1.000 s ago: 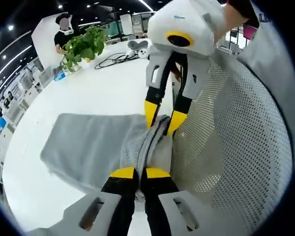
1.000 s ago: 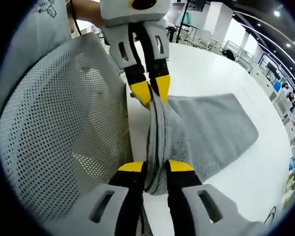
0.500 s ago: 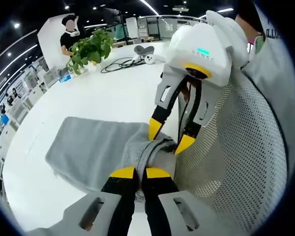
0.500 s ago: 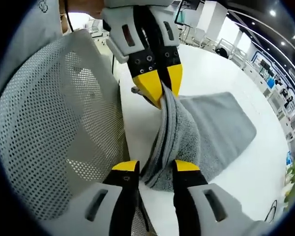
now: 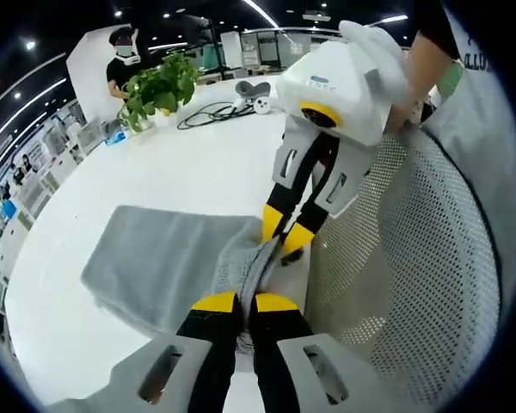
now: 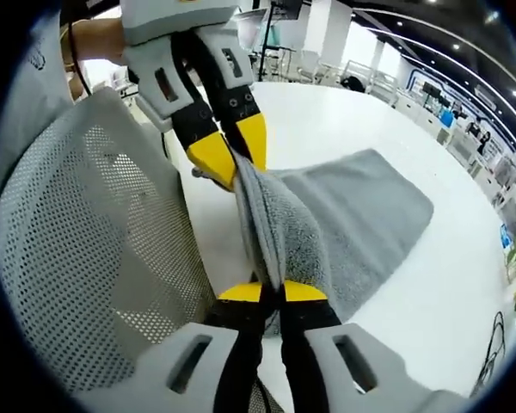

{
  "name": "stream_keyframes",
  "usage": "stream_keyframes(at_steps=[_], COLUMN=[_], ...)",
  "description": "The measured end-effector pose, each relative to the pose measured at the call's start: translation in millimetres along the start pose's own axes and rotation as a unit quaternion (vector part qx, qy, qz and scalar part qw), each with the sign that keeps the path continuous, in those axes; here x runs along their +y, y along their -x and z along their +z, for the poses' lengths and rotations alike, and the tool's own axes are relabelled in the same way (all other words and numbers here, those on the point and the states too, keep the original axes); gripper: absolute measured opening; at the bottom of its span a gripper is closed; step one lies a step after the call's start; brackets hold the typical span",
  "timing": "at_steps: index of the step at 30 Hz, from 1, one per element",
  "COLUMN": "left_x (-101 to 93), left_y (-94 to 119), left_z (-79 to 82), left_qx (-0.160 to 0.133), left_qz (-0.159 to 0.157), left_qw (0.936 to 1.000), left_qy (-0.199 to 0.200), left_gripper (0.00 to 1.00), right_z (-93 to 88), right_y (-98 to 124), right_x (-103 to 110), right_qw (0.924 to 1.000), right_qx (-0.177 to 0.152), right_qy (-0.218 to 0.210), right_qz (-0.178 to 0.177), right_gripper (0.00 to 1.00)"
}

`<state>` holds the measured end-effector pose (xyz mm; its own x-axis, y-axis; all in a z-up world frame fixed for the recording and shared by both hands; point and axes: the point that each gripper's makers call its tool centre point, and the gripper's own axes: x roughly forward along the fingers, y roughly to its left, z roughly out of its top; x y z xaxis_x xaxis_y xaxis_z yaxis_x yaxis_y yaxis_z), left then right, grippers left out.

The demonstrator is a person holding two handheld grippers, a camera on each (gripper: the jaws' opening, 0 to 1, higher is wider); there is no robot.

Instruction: Fold the towel on the table until its edges align and the towel forms a compact rectangular stack.

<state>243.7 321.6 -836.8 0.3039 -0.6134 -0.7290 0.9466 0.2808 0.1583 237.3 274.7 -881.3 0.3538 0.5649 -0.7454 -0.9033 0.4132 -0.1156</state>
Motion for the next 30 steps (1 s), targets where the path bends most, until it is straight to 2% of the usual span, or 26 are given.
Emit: stream_keyframes(at_steps=[6, 18, 23, 30], left_x=[0.1, 7.8, 12.5, 13.3], left_y=[6, 32, 43, 58], left_z=[6.4, 22.6, 28.1, 36.8], left_qx=[-0.001, -0.009, -0.015, -0.030], left_qz=[0.002, 0.006, 0.021, 0.031], left_qw=[0.9999, 0.9995, 0.9991, 0.9986], left_qy=[-0.015, -0.030, -0.034, -0.032], left_gripper=[0.05, 0.05, 0.05, 0.05], right_z=[3.9, 31.4, 45.3, 56.7], right_y=[8, 39, 52, 67], right_x=[-1, -6, -3, -1], right_qw=[0.9990, 0.9956, 0.9932, 0.9895], right_qx=[0.013, 0.018, 0.000, -0.012], right_qy=[0.034, 0.024, -0.012, -0.032], right_qz=[0.024, 0.088, 0.116, 0.140], right_gripper=[0.03, 0.03, 0.03, 0.03])
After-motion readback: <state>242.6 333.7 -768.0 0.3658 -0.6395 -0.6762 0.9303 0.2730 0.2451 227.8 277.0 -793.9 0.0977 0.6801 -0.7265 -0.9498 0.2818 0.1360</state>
